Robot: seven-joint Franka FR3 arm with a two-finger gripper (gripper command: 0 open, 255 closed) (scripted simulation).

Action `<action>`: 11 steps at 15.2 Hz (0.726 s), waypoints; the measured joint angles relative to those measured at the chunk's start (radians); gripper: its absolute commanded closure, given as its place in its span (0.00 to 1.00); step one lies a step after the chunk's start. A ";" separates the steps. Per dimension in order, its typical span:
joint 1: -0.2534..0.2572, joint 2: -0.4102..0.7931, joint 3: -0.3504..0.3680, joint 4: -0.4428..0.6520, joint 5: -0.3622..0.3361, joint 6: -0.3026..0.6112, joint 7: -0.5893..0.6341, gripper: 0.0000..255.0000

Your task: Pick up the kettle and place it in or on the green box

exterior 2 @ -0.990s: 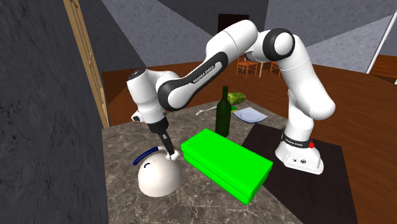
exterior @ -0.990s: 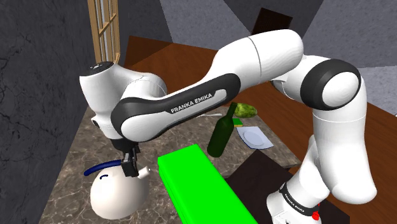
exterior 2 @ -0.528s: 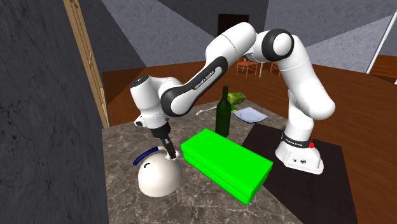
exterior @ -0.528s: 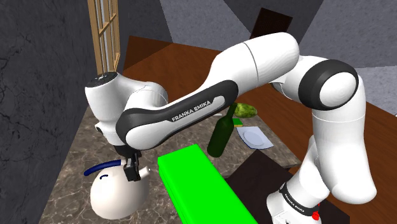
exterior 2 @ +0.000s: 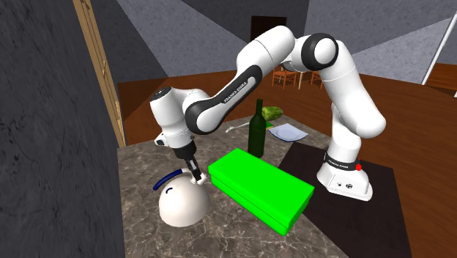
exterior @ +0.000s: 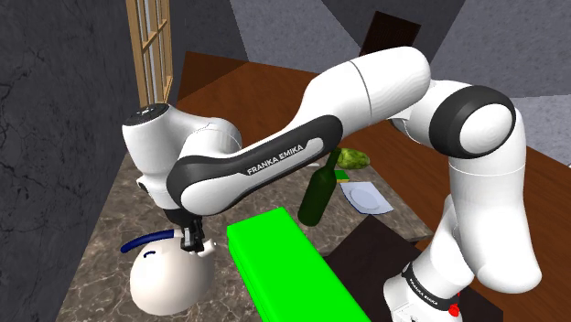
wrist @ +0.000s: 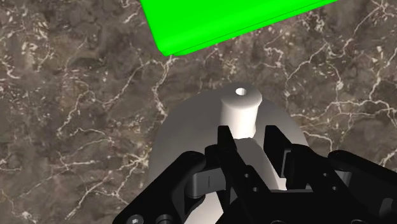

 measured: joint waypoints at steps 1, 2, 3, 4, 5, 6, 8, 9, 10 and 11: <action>0.000 0.000 0.000 0.000 0.000 0.000 0.000 1.00; 0.000 0.000 0.000 0.000 0.000 0.000 0.000 1.00; 0.000 0.000 0.000 0.000 0.000 0.000 0.000 1.00; 0.000 0.000 0.000 0.000 0.000 0.000 0.000 1.00; 0.000 0.000 0.000 0.000 0.000 0.000 0.000 1.00; 0.000 0.000 0.000 0.000 0.000 -0.001 0.000 1.00; -0.001 -0.009 0.002 0.001 0.004 -0.011 -0.001 1.00; -0.003 -0.016 0.003 0.001 0.006 -0.017 -0.004 1.00; -0.003 -0.021 0.004 0.006 0.008 -0.027 -0.005 1.00; -0.002 -0.025 0.006 0.015 0.010 -0.039 -0.006 1.00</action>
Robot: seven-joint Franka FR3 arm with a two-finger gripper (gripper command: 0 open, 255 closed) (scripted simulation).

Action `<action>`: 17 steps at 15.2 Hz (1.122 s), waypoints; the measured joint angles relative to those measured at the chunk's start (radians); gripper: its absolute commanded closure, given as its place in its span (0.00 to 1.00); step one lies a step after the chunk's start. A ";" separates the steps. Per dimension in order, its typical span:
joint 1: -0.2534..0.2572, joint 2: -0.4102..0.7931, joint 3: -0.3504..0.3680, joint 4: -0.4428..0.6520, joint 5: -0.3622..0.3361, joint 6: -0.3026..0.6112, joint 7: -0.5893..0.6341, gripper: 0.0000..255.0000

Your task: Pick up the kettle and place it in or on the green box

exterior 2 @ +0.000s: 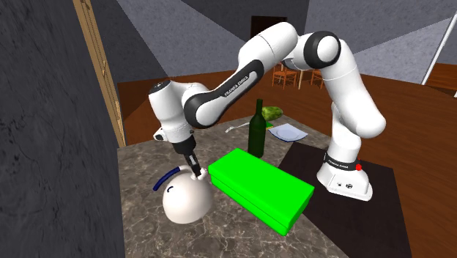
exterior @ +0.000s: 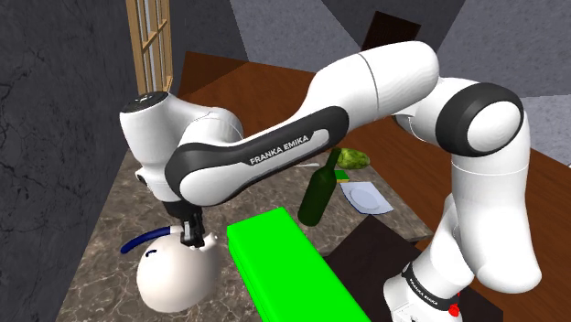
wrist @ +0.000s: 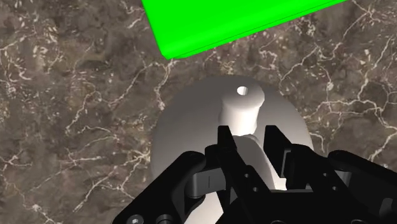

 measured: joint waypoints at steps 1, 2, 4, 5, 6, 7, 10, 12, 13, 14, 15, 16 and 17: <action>0.000 -0.001 0.000 0.013 0.001 -0.013 -0.003 1.00; -0.002 -0.012 0.002 0.011 0.005 -0.022 -0.005 1.00; -0.002 -0.025 0.005 0.015 0.009 -0.039 -0.006 1.00; -0.002 -0.029 0.006 0.023 0.011 -0.050 -0.008 1.00; -0.002 -0.031 0.007 0.035 0.013 -0.064 -0.011 1.00; -0.002 -0.038 0.008 0.037 0.015 -0.073 -0.011 1.00; -0.002 -0.052 0.011 0.055 0.021 -0.104 -0.016 1.00; -0.002 -0.058 0.013 0.075 0.024 -0.130 -0.019 1.00; -0.003 -0.062 0.013 0.082 0.025 -0.139 -0.022 1.00; -0.001 -0.063 0.014 0.092 0.026 -0.150 -0.022 1.00; -0.003 -0.070 0.014 0.096 0.028 -0.161 -0.025 1.00; -0.003 -0.070 0.014 0.107 0.029 -0.172 -0.027 1.00; -0.001 -0.070 0.015 0.122 0.029 -0.186 -0.029 1.00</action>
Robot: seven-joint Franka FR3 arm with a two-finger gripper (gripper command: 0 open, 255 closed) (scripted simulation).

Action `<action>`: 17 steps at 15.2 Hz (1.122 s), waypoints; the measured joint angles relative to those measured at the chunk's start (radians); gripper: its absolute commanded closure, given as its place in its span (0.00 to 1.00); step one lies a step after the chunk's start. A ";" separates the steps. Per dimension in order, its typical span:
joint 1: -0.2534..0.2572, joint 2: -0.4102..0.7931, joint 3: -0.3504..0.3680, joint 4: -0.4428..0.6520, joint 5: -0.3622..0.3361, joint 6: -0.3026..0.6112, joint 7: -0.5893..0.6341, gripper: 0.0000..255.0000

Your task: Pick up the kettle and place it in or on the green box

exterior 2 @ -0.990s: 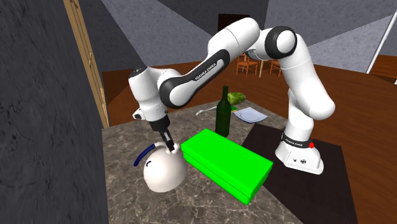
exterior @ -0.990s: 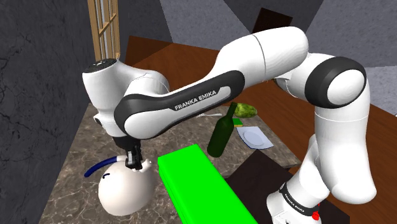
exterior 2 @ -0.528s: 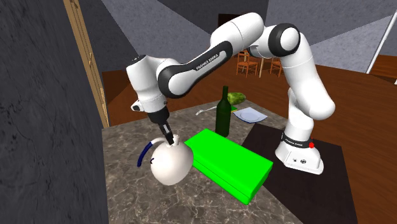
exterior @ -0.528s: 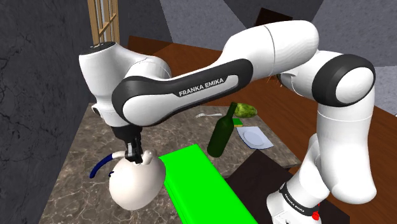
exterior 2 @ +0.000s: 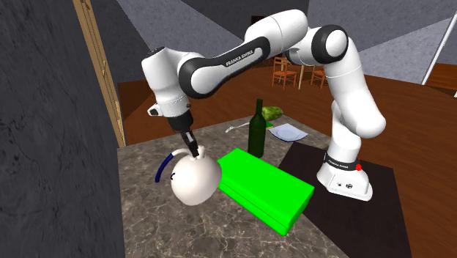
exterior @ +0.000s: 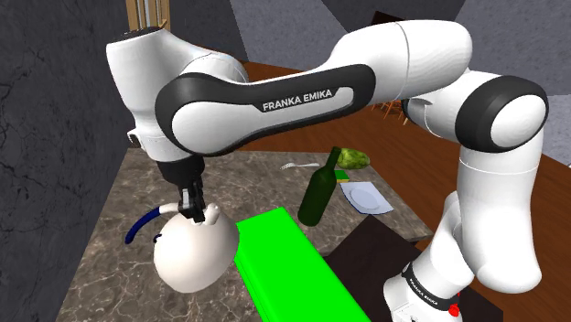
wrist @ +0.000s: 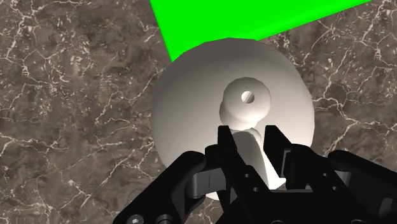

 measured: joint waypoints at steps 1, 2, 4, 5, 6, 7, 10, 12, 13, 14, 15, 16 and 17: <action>0.000 -0.003 0.001 0.011 0.002 -0.014 -0.002 1.00; 0.001 -0.007 0.002 0.019 0.003 -0.025 -0.002 1.00; 0.003 -0.013 0.003 0.036 0.005 -0.047 -0.004 1.00; 0.004 -0.015 0.004 0.046 0.007 -0.060 -0.004 1.00; 0.003 -0.020 0.005 0.054 0.008 -0.072 -0.007 1.00; 0.004 -0.021 0.005 0.068 0.009 -0.088 -0.009 1.00; 0.009 -0.022 0.006 0.110 0.010 -0.129 -0.012 1.00; 0.005 -0.042 0.008 0.097 0.016 -0.136 -0.013 1.00; -0.004 -0.074 0.012 0.054 0.025 -0.124 -0.013 1.00; -0.020 -0.118 0.014 -0.006 0.037 -0.105 -0.022 1.00; -0.037 -0.174 0.018 -0.081 0.054 -0.082 -0.029 1.00; -0.050 -0.221 0.019 -0.136 0.069 -0.071 -0.038 1.00; -0.057 -0.264 0.023 -0.183 0.084 -0.063 -0.041 1.00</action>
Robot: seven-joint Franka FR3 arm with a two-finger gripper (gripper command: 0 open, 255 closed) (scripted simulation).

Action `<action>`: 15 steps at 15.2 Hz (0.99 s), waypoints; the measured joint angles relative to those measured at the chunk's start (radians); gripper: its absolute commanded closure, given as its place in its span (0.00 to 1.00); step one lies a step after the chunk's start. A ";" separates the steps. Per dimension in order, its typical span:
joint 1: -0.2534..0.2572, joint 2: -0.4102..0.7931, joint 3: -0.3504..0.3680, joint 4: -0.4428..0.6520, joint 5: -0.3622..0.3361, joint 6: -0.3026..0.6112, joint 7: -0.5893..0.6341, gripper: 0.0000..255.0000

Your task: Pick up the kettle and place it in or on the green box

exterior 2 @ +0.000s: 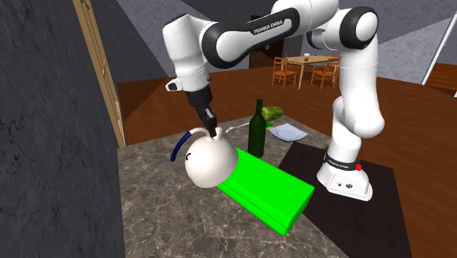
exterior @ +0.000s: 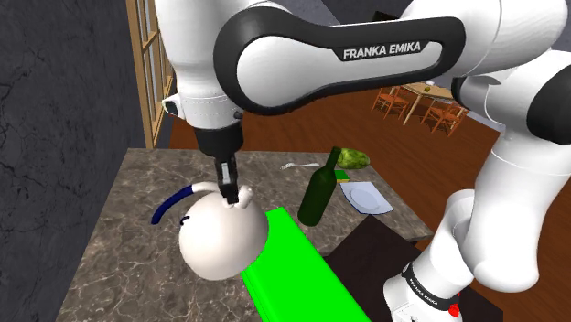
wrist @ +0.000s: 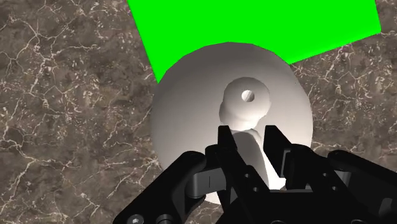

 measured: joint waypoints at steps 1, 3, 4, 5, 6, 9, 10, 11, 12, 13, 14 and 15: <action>-0.007 -0.039 0.001 -0.049 0.013 0.014 -0.006 1.00; -0.027 -0.139 -0.001 -0.164 0.046 0.037 -0.031 1.00; -0.032 -0.180 -0.002 -0.202 0.060 0.037 -0.040 1.00; -0.035 -0.226 -0.003 -0.248 0.076 0.041 -0.048 1.00; -0.039 -0.268 -0.006 -0.287 0.090 0.042 -0.061 1.00; -0.047 -0.399 -0.025 -0.418 0.129 0.053 -0.104 1.00; -0.046 -0.444 -0.030 -0.453 0.142 0.045 -0.115 1.00; -0.043 -0.485 -0.034 -0.482 0.153 0.036 -0.123 1.00; -0.043 -0.531 -0.045 -0.522 0.162 0.032 -0.141 1.00; -0.041 -0.573 -0.053 -0.550 0.171 0.021 -0.153 1.00; -0.037 -0.618 -0.061 -0.586 0.180 0.013 -0.164 1.00; -0.033 -0.651 -0.066 -0.614 0.186 0.008 -0.171 1.00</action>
